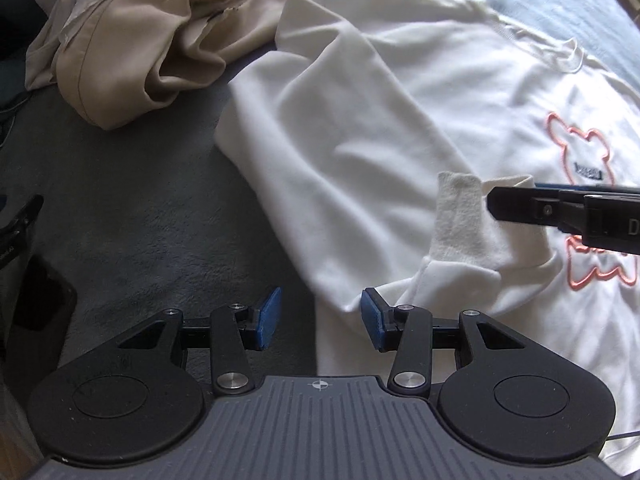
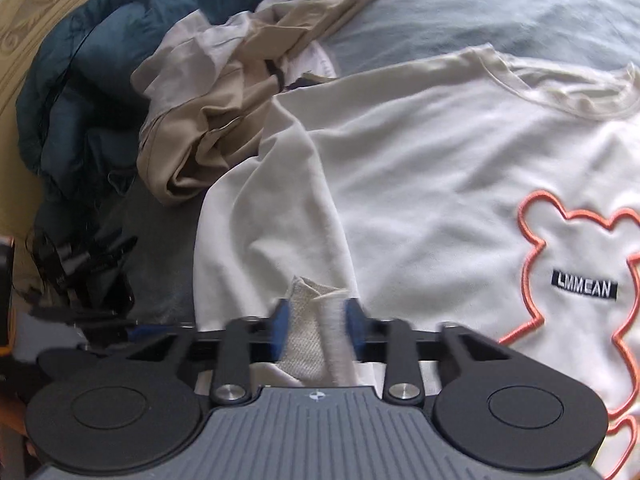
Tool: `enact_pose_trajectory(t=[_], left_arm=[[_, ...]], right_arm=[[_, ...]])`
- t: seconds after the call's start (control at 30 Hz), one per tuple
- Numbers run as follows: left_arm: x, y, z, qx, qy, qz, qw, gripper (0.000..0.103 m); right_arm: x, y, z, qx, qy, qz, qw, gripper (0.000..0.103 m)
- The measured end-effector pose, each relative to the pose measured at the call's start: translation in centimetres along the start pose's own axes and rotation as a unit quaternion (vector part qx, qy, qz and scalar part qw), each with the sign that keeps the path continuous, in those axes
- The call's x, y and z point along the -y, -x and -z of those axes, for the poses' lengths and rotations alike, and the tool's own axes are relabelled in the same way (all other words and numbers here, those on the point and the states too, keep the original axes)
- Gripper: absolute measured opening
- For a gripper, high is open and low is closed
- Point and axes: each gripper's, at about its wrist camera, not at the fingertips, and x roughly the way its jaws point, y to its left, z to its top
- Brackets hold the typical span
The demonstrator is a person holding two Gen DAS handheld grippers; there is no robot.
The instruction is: Fold clothes
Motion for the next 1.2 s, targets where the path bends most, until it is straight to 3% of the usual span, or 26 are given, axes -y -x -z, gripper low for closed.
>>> enact_pose_trajectory(t=[0.13, 0.83, 0.93, 1.0, 1.1, 1.2], left_arm=[[0.1, -0.2, -0.1, -0.011, -0.011, -0.008, 0.9998, 0.044], [1.4, -1.4, 0.1, -0.046, -0.031, -0.042, 0.9976, 0.044], [0.8, -0.4, 0.4, -0.026, -0.013, -0.035, 0.9990, 0.044], [-0.5, 1.2, 1.3, 0.018, 0.027, -0.030, 0.9990, 0.044], [-2.3, 3.3, 3.0, 0.079, 0.085, -0.018, 0.9931, 0.044], [-3.7, 3.9, 4.2, 0.099, 0.135, 0.025, 0.9856, 0.044]], right_arm=[[-0.5, 1.0, 0.7, 0.013, 0.018, 0.001, 1.000, 0.014], [0.4, 2.8, 2.7, 0.027, 0.026, -0.026, 0.999, 0.013], [-0.1, 3.4, 3.1, 0.029, 0.044, -0.033, 0.998, 0.013], [-0.6, 4.0, 3.7, 0.029, 0.067, -0.037, 0.997, 0.013], [-1.5, 4.9, 5.0, 0.024, 0.109, -0.043, 0.993, 0.014], [-2.5, 5.4, 6.6, -0.004, 0.153, -0.049, 0.987, 0.019]])
